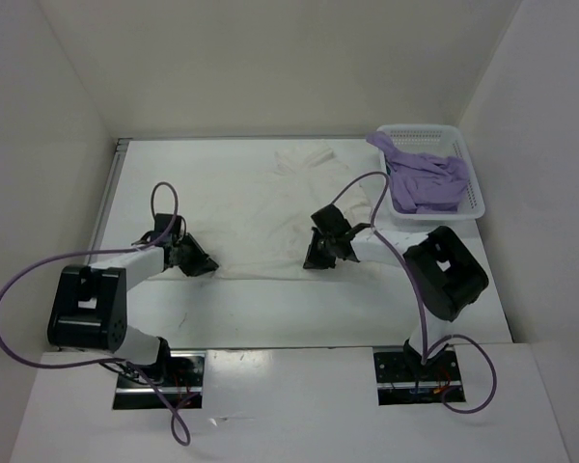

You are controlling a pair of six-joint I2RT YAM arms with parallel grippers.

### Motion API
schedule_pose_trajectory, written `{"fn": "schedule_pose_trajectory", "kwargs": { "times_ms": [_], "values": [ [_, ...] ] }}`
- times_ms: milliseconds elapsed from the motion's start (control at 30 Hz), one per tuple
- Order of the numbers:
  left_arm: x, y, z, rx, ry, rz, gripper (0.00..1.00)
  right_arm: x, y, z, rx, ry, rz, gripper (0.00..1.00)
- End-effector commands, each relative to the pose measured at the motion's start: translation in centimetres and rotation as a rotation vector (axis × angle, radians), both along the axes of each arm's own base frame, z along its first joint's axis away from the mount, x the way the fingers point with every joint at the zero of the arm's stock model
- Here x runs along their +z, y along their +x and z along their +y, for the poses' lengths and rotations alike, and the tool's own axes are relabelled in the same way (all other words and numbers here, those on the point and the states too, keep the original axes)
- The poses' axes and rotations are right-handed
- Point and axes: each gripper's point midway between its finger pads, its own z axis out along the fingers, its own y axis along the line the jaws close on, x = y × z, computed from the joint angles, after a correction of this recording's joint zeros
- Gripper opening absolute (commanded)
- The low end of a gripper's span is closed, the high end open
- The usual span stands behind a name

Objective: Fold and stack the t-shirts
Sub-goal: Fold the flattened tshirt in 1/3 of the way

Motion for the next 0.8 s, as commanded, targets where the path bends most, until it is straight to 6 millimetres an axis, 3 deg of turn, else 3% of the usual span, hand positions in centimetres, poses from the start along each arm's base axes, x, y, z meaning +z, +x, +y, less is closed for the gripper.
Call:
{"fn": "schedule_pose_trajectory", "kwargs": {
  "times_ms": [0,67,133,233,367,400,500,533,600,667,700,733,767],
  "values": [
    [-1.7,-6.0,-0.1,-0.017,-0.023,0.155,0.23,-2.8,-4.1,-1.5,-0.009,-0.088,0.064,0.00],
    [-1.1,-7.2,0.7,-0.002,0.009,0.141,0.23,-2.8,-6.0,-2.3,-0.002,-0.090,0.095,0.00],
    [0.8,-7.7,-0.7,-0.012,-0.036,0.097,0.24,-3.0,-8.0,-3.3,0.003,-0.107,0.135,0.00],
    [1.8,-8.5,-1.0,0.026,-0.061,0.095,0.24,-1.7,-9.6,-4.4,-0.001,-0.097,0.142,0.00],
    [1.6,-9.0,-0.9,0.029,-0.077,0.110,0.24,1.0,-9.2,-4.0,0.030,-0.061,0.105,0.07],
    [3.6,-7.0,-0.2,0.047,-0.075,0.049,0.25,3.1,-7.7,-3.1,0.046,-0.024,0.060,0.14],
    [8.3,-2.0,1.6,0.042,0.035,-0.112,0.25,6.5,-4.4,-3.0,0.081,0.025,-0.005,0.22],
    [12.1,1.8,2.8,0.071,0.061,-0.228,0.27,8.9,-2.4,-2.4,0.089,0.059,-0.059,0.23],
    [15.3,6.2,4.7,0.113,0.102,-0.363,0.28,10.5,0.6,-3.2,0.085,0.062,-0.122,0.25],
    [16.0,11.2,7.8,0.180,0.130,-0.410,0.29,11.6,4.3,-3.4,0.067,0.048,-0.166,0.22],
    [12.8,13.2,8.8,0.195,0.132,-0.341,0.31,12.1,6.3,-2.5,0.088,0.046,-0.199,0.22],
    [12.1,14.6,9.6,0.208,0.134,-0.332,0.31,12.2,7.6,-2.6,0.080,0.038,-0.220,0.22],
    [10.4,17.2,11.6,0.239,0.173,-0.299,0.33,13.6,9.2,-2.1,0.084,0.042,-0.269,0.22]
  ]
}}
